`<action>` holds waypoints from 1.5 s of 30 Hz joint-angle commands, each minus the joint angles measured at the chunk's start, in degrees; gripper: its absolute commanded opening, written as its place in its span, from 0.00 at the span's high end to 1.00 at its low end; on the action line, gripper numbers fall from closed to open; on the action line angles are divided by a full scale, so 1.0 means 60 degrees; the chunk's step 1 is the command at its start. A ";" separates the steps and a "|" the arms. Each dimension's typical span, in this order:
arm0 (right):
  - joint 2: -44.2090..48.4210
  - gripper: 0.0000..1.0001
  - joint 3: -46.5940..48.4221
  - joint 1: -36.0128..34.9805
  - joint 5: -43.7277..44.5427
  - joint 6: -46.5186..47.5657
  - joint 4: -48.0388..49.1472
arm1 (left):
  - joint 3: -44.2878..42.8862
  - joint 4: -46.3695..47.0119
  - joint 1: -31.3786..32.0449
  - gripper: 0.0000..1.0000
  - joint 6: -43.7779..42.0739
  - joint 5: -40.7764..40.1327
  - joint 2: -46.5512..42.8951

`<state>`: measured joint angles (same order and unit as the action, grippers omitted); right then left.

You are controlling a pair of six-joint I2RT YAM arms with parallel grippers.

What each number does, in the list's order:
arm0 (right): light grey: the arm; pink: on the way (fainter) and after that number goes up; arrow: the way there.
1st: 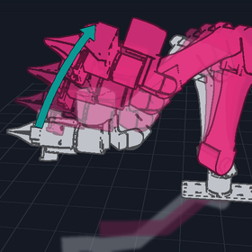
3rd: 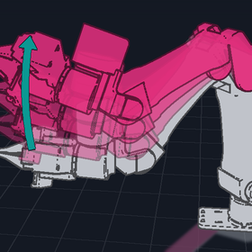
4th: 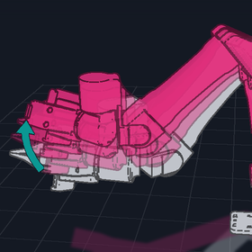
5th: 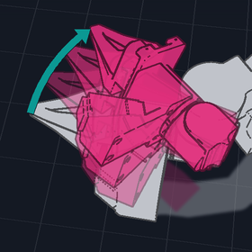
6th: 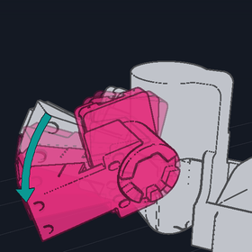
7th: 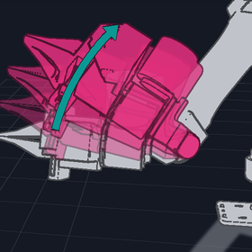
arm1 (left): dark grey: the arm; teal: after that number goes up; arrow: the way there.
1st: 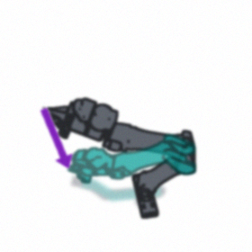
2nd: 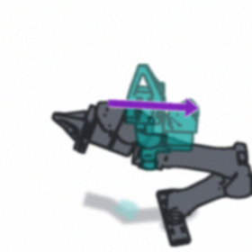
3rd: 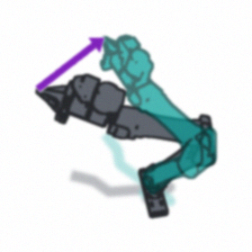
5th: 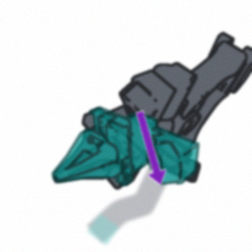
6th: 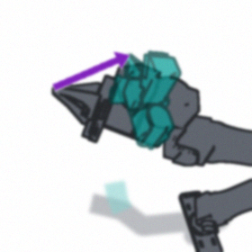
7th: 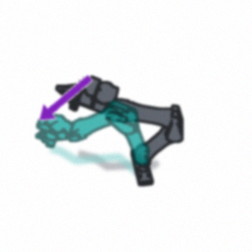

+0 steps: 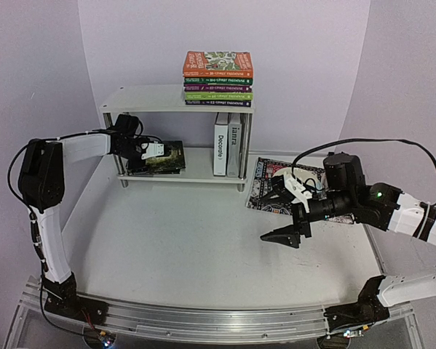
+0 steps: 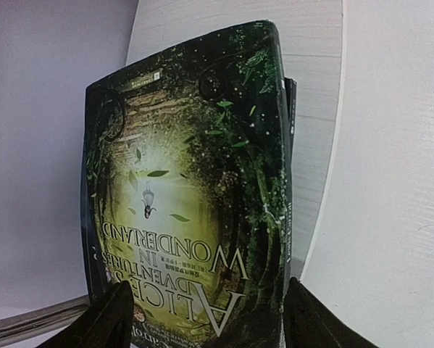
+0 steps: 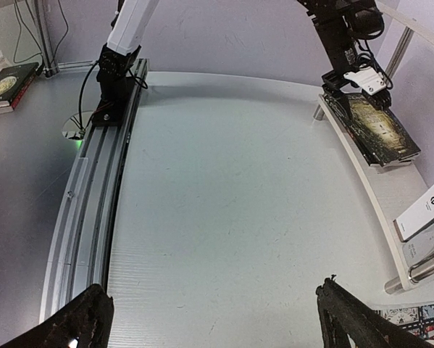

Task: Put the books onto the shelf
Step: Adjust the book in the book pile on the shelf.

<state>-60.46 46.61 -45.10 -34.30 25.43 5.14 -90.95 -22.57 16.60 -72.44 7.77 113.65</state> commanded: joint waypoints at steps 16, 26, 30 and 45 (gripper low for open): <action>0.0016 0.02 0.0025 -0.0037 -0.0230 -0.0064 0.0124 | -0.0061 -0.0237 0.0147 0.39 0.0253 -0.0008 0.0335; 0.0001 0.02 0.0011 -0.0033 -0.0251 -0.0064 0.0124 | -0.0341 -0.0266 0.0171 0.53 0.0153 -0.0830 0.0638; -0.0016 0.02 0.0010 -0.0032 -0.0245 -0.0064 0.0124 | -0.0490 -0.0261 0.0170 0.58 0.0174 -0.0898 0.0639; -0.0043 0.02 -0.0007 -0.0031 -0.0253 -0.0060 0.0139 | -0.0953 -0.0248 0.0134 0.56 -0.0121 -0.1133 0.0805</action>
<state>-60.86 46.61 -45.10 -34.48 25.43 5.16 -92.87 -24.32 17.63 -72.35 1.76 117.92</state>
